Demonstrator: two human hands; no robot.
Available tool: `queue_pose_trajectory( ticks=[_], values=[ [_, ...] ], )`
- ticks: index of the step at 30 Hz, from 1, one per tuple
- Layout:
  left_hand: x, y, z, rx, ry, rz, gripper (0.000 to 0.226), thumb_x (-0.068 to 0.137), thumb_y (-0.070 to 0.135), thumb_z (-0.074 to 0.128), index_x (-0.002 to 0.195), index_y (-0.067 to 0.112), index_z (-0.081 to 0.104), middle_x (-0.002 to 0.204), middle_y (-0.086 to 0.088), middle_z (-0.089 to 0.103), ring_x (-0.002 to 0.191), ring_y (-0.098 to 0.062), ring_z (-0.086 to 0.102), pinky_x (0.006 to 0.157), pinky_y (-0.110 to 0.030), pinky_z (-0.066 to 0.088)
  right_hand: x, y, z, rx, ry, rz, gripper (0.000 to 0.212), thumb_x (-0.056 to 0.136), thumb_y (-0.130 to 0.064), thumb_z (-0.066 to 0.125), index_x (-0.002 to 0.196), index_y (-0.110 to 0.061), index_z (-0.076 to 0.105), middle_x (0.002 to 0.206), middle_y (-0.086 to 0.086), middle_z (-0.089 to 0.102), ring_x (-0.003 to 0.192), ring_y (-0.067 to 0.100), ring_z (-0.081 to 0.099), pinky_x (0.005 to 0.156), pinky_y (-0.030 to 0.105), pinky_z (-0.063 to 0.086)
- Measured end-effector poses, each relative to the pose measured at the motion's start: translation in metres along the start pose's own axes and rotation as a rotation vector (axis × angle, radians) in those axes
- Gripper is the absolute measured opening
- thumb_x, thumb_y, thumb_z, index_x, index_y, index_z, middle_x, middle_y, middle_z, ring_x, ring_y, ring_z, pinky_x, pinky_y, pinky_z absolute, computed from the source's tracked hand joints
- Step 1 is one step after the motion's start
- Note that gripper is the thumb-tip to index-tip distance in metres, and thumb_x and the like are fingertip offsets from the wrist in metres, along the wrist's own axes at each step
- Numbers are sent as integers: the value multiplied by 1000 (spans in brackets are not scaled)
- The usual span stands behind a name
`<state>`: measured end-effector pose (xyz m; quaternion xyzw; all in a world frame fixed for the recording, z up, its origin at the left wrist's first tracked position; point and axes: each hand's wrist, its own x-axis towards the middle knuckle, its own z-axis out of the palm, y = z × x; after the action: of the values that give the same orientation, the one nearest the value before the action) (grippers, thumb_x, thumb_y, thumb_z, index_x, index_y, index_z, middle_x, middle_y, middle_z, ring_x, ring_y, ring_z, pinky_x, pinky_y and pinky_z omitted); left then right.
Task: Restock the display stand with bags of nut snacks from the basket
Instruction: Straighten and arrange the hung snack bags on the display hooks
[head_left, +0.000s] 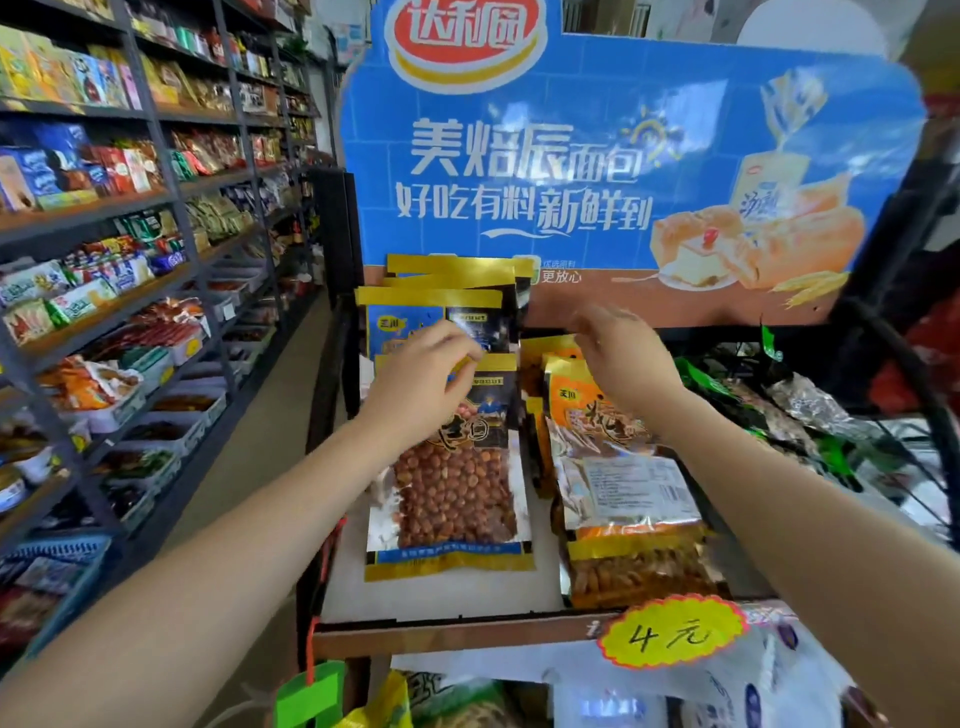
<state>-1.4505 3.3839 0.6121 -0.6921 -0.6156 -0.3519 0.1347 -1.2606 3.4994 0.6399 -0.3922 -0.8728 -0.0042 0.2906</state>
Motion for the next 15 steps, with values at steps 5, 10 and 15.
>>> queue_pose_trajectory(
  ticks=[5, 10, 15],
  values=[
    [7, 34, 27, 10, -180, 33, 21, 94, 19, 47, 108, 13, 60, 116, -3, 56, 96, -19, 54, 79, -41, 49, -4, 51, 0, -190, -519, 35, 38, 96, -19, 44, 131, -4, 45, 135, 19, 49, 121, 36, 49, 99, 43, 41],
    [49, 45, 51, 190, -220, -4, 30, 94, 4, 41, 122, 9, 51, 127, -9, 51, 117, -25, 46, 89, -43, 47, 7, 58, 5, -142, -567, -55, 45, 91, -35, 52, 124, -4, 46, 127, 18, 53, 113, 36, 52, 88, 39, 44],
    [87, 51, 72, 497, -314, 26, 35, 86, -2, 47, 120, 6, 48, 116, -15, 52, 108, -32, 50, 80, -42, 48, 7, 68, -12, -123, -722, -271, 15, 89, -22, 57, 102, -15, 57, 93, 5, 60, 93, 27, 54, 67, 31, 35]
  ],
)
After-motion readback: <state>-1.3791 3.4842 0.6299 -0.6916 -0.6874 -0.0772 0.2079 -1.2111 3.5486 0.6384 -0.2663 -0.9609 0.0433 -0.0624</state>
